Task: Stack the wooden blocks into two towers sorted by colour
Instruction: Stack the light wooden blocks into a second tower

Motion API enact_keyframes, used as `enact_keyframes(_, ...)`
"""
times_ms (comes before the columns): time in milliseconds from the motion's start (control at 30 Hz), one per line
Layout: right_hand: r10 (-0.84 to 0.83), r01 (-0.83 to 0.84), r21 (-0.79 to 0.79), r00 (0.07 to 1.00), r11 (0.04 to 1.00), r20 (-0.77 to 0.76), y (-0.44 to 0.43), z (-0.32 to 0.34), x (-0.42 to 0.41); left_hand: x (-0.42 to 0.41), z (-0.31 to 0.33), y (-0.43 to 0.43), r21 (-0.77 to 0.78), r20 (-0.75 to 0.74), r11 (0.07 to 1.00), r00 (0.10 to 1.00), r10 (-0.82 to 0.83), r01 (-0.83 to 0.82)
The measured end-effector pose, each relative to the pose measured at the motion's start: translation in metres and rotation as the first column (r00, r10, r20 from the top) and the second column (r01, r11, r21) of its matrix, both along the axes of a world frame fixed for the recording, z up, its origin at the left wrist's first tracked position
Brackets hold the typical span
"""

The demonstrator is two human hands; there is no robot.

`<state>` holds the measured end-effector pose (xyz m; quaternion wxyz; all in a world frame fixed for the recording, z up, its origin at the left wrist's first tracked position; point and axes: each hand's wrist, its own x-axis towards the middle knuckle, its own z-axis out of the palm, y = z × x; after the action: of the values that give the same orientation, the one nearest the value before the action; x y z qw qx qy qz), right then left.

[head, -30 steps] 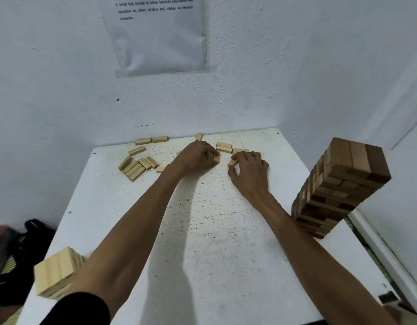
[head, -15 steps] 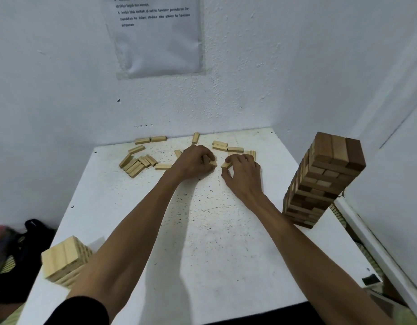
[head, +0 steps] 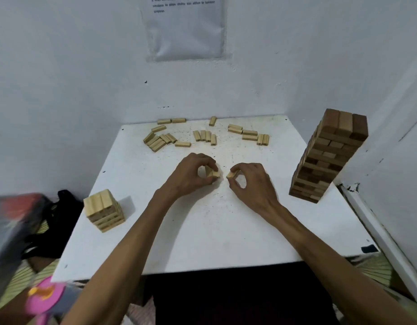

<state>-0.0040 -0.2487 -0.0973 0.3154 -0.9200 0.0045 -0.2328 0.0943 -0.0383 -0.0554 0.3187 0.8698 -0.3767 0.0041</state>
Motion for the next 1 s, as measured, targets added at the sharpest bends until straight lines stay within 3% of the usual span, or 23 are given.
enact_keyframes(233,0.173,-0.172,0.021,0.984,0.985,-0.043,0.024,0.002,-0.045,-0.060,0.002,0.032,0.015,0.011,1.000,1.000,0.011,-0.011)
enact_keyframes(667,0.300,-0.304,-0.062,0.951,0.951,-0.073,0.037,-0.006,-0.072,-0.107,-0.025,0.062,-0.004,-0.044,0.998,0.997,0.069,-0.069)
enact_keyframes(800,0.324,-0.330,-0.033,0.940,0.944,-0.109,0.031,-0.005,-0.069,-0.122,-0.033,0.060,-0.058,-0.019,0.969,0.971,0.238,-0.239)
enact_keyframes(900,0.334,-0.339,-0.006,0.930,0.941,-0.150,0.028,-0.001,-0.062,-0.135,-0.036,0.049,0.005,0.022,0.914,0.914,0.405,-0.406)
enact_keyframes(1000,0.364,-0.367,0.013,0.915,0.930,-0.175,0.028,0.006,-0.053,-0.142,-0.040,0.036,0.056,0.050,0.886,0.888,0.458,-0.460)
